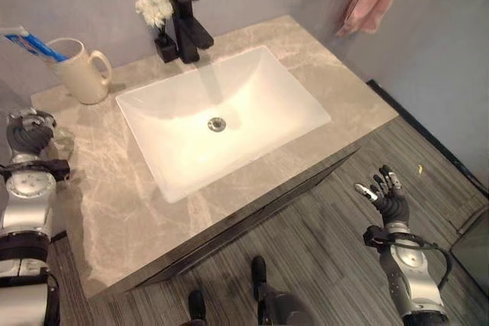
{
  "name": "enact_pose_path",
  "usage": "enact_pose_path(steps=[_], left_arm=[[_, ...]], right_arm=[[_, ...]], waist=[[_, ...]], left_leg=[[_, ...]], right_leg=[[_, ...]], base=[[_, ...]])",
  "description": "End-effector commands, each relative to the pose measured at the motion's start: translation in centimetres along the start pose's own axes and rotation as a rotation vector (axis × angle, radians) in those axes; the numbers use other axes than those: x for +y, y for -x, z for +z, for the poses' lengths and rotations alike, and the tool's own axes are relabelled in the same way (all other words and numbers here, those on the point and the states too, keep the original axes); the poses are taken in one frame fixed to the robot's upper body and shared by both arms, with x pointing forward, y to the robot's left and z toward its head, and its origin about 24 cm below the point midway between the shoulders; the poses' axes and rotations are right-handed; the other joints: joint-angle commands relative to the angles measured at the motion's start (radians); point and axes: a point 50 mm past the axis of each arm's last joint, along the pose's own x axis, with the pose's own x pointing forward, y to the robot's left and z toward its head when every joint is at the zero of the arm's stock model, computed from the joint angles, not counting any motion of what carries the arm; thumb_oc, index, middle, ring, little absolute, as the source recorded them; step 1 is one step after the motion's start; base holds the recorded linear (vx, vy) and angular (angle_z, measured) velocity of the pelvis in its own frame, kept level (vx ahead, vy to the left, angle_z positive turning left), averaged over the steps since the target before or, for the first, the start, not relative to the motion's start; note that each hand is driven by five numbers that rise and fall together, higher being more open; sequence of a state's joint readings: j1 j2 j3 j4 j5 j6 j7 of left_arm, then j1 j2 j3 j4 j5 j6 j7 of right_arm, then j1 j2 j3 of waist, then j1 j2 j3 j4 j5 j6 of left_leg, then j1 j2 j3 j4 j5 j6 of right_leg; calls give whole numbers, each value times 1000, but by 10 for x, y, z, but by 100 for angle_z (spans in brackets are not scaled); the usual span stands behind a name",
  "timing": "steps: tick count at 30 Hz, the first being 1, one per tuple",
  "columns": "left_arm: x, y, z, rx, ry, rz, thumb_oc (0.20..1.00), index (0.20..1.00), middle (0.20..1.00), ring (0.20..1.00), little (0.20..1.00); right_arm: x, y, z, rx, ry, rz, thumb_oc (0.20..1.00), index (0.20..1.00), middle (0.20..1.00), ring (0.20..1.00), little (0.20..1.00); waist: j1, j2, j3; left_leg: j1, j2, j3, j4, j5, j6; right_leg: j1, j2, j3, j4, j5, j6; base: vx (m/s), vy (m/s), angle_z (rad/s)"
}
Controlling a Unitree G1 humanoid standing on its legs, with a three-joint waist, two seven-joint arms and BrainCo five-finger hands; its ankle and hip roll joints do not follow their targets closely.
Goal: Put brush and paste in cup on sink, flatten towel.
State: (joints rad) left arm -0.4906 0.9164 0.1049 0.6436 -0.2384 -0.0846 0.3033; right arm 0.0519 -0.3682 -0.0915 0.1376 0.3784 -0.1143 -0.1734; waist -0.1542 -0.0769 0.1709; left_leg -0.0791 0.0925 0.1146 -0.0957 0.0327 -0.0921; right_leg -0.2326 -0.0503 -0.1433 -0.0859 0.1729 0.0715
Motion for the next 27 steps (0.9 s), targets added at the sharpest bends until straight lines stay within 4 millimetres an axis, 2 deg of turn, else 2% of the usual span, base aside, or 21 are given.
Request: enact_pose_path(steps=[1,2,5,15,27], left_arm=[[22,-17,36,-127,37,98,200,200,200,200,200],[27,-21,46,-159,36,114,200,200,200,200,200],[33,-26,59,-190,29,130,200,200,200,200,200],[41,-36,91,-265,26,155,200,200,200,200,200],[25,-38,104,-300,41,125,200,200,200,200,200]], right_arm=[[-2,-12,38,-199,-3,-4,1000,1000,1000,1000,1000],[0,-13,42,-216,-5,4,1000,1000,1000,1000,1000],[2,-14,47,-238,-4,13,1000,1000,1000,1000,1000],[3,-14,51,-263,-10,21,1000,1000,1000,1000,1000],[6,-14,50,-266,-15,30,1000,1000,1000,1000,1000]], waist=[[-7,3,-17],[-6,-1,-8],[-8,-5,0],[-13,-3,29],[-15,12,54]], left_leg=[[-37,19,-11,95,-98,2],[-46,22,-17,92,-94,1],[-55,26,-21,85,-92,0],[-57,33,-32,55,-84,-7],[-52,34,-41,37,-81,-12]], right_leg=[[57,-47,13,44,-175,125],[51,-42,13,41,-175,126],[41,-39,14,37,-175,126],[27,-32,6,31,-182,125],[23,-31,0,27,-193,121]], base=[[53,-13,1],[56,-13,1],[65,-11,1],[50,0,4],[10,-6,1]])
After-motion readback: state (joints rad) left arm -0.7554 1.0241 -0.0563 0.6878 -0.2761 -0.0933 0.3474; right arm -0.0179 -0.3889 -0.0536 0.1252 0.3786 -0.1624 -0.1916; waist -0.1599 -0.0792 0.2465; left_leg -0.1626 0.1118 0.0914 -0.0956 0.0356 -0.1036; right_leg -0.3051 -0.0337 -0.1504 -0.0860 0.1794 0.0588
